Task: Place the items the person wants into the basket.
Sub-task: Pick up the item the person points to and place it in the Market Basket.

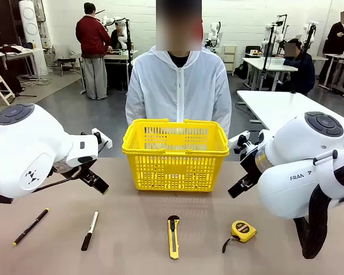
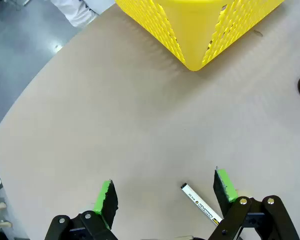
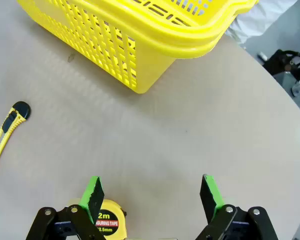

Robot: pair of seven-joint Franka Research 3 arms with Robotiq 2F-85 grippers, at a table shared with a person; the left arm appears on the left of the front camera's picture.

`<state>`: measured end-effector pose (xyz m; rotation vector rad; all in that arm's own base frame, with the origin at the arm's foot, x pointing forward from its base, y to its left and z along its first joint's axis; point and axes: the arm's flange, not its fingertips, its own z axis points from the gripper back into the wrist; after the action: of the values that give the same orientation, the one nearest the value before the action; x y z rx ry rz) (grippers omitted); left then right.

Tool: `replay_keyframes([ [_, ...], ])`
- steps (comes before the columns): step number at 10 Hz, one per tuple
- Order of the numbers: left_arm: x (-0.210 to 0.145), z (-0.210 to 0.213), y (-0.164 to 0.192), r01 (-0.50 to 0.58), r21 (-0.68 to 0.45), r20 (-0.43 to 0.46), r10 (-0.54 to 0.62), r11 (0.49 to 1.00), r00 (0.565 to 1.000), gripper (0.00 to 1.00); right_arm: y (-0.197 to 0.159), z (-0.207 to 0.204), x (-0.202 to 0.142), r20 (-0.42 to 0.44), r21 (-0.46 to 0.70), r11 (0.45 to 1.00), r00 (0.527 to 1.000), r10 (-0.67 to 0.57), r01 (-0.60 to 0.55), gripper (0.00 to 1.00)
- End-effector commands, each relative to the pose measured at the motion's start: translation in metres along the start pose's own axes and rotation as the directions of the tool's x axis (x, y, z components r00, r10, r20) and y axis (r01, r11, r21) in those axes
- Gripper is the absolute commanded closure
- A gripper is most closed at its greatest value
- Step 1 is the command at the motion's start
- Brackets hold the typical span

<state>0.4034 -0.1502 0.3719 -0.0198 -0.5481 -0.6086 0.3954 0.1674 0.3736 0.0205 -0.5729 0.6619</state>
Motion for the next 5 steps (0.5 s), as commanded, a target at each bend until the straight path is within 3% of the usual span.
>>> replay_keyframes([
  [1, 0.0, 0.0, -0.0001, 0.0, 0.0, 0.0, 0.0, 1.0, 1.0, 0.0, 0.0, 0.0, 0.0, 0.0, 0.0, 1.0, 1.0, 0.0, 0.0, 0.0],
  [5, 0.0, 0.0, -0.0001, 0.0, 0.0, 0.0, 0.0, 1.0, 1.0, 0.0, 0.0, 0.0, 0.0, 0.0, 0.0, 1.0, 1.0, 0.0, 0.0, 0.0],
])
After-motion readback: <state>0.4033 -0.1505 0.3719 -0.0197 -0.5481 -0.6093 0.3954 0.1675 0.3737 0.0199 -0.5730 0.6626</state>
